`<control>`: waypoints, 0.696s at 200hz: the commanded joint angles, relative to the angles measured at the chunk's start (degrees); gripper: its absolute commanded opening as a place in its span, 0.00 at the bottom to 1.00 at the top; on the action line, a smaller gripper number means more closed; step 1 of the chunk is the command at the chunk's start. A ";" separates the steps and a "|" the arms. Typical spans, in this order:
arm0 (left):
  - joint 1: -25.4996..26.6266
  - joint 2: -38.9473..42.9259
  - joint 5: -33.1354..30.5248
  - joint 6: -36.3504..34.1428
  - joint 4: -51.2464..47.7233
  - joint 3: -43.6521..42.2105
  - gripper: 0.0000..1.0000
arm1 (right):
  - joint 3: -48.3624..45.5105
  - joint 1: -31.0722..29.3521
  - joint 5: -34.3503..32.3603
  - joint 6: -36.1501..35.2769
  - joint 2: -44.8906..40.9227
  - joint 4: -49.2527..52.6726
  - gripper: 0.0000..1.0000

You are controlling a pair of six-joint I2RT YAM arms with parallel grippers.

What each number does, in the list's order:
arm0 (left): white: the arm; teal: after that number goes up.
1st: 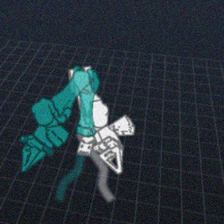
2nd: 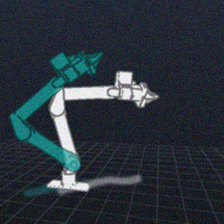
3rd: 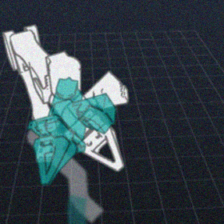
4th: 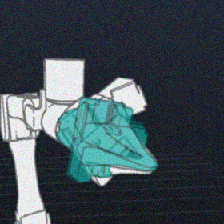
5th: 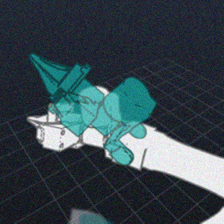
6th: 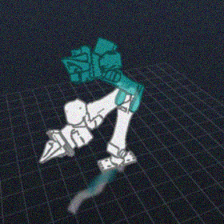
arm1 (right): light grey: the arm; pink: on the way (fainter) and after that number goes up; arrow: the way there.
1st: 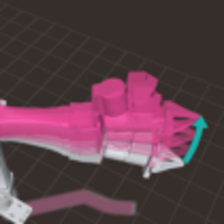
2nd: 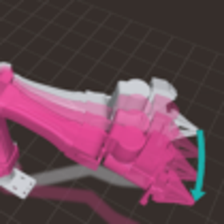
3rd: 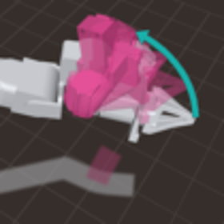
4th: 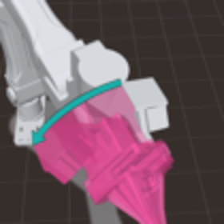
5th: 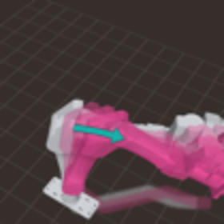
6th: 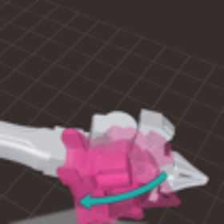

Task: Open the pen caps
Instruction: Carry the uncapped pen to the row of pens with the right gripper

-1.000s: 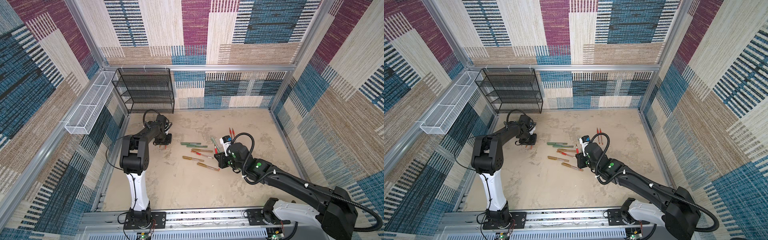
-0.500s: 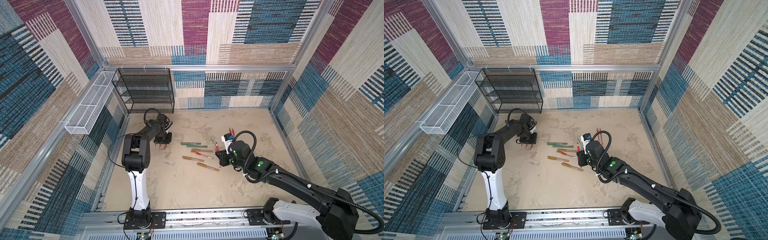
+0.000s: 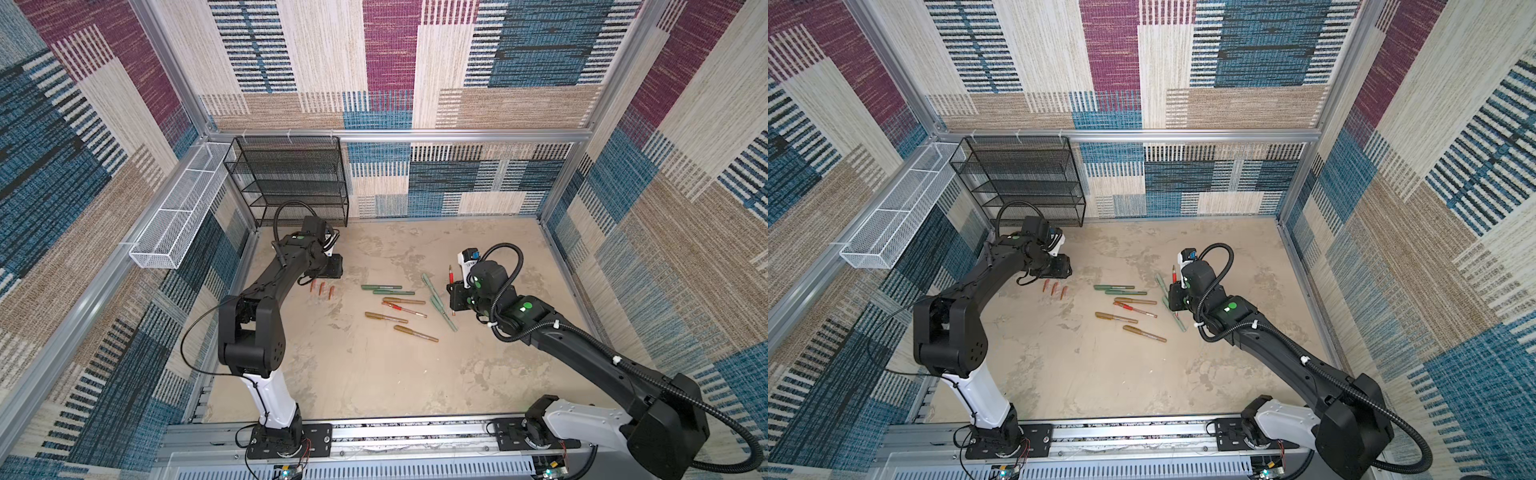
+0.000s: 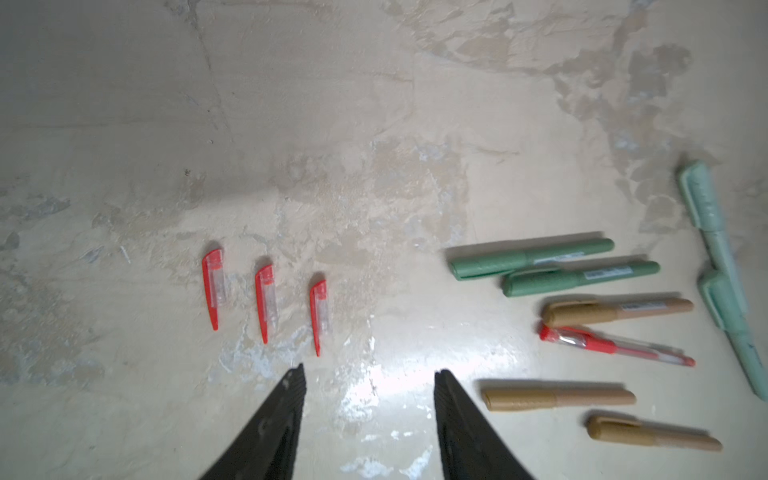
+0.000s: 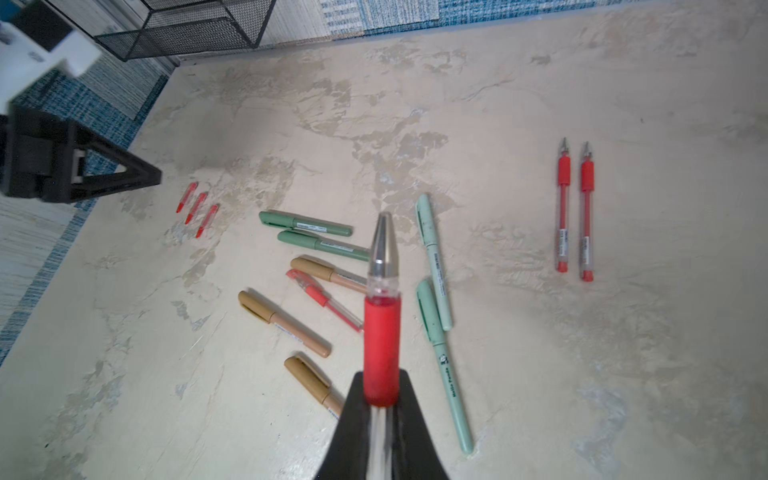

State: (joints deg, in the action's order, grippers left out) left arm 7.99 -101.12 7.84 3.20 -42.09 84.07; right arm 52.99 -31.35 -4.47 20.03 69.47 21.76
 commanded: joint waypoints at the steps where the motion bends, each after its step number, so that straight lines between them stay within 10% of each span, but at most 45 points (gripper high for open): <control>1: 0.01 4.76 4.32 1.19 1.72 -3.04 0.63 | 2.49 3.56 0.14 -3.72 2.47 1.62 0.00; 139: -5.53 36.77 11.99 0.93 14.62 -27.68 0.97 | 13.19 24.05 4.70 -15.50 22.93 -0.32 0.02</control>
State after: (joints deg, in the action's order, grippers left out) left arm 3.86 -65.52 16.86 3.11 -31.05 57.58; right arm 64.25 -8.67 -2.48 6.94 89.32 24.16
